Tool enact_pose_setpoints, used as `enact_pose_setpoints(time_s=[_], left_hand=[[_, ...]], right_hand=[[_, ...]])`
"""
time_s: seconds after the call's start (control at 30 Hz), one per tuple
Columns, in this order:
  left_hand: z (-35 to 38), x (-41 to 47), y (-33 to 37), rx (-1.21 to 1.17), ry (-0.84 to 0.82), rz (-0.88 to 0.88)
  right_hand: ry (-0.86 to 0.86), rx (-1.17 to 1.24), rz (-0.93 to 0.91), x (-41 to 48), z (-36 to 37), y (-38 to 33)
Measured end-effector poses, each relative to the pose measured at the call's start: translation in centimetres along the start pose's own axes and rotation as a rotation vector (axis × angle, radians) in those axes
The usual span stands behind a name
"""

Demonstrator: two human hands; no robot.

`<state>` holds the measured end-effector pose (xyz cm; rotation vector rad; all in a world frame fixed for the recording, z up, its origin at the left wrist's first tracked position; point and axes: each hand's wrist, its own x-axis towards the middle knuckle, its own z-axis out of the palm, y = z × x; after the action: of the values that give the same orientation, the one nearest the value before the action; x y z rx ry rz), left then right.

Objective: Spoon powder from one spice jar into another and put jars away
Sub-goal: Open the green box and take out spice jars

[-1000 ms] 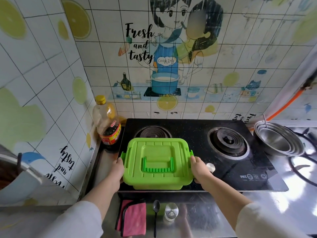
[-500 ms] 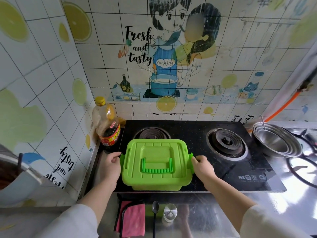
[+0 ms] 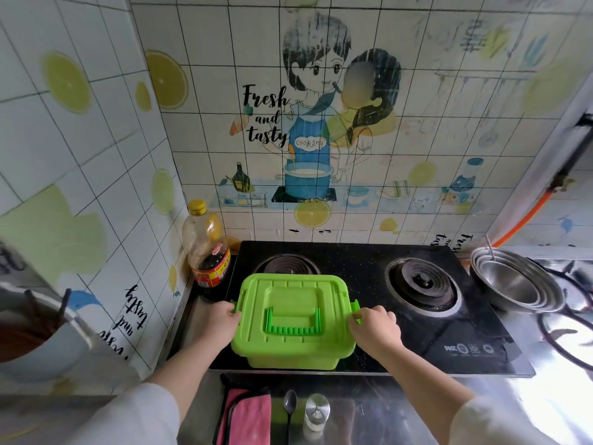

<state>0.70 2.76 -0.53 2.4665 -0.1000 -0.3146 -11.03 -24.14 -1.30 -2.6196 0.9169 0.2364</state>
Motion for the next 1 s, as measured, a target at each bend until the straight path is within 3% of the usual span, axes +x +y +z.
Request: enact_pose_setpoints(time_s=[0.1, 0.4, 0.6, 0.77, 1.0], left_hand=[[0.0, -0.4, 0.1, 0.041, -0.07, -0.023], [-0.2, -0.6, 0.3, 0.085, -0.077, -0.043], [-1.1, 0.0, 1.1, 0.156, 0.007, 0.023], [-2.3, 1.2, 2.9, 0.09, 0.018, 0.056], [-3.6, 4.1, 4.9, -0.22, -0.031, 0.067]], right_hand=[[0.015, -0.011, -0.015, -0.3, 0.4, 0.0], [0.024, 0.025, -0.023, -0.4, 0.0, -0.4], [0.077, 0.086, -0.011, -0.4, -1.1, -1.4], [0.097, 0.232, -0.028, 0.9, -3.0, -2.7], [-0.002, 0.522, -0.012, 4.7, -5.2, -4.1]])
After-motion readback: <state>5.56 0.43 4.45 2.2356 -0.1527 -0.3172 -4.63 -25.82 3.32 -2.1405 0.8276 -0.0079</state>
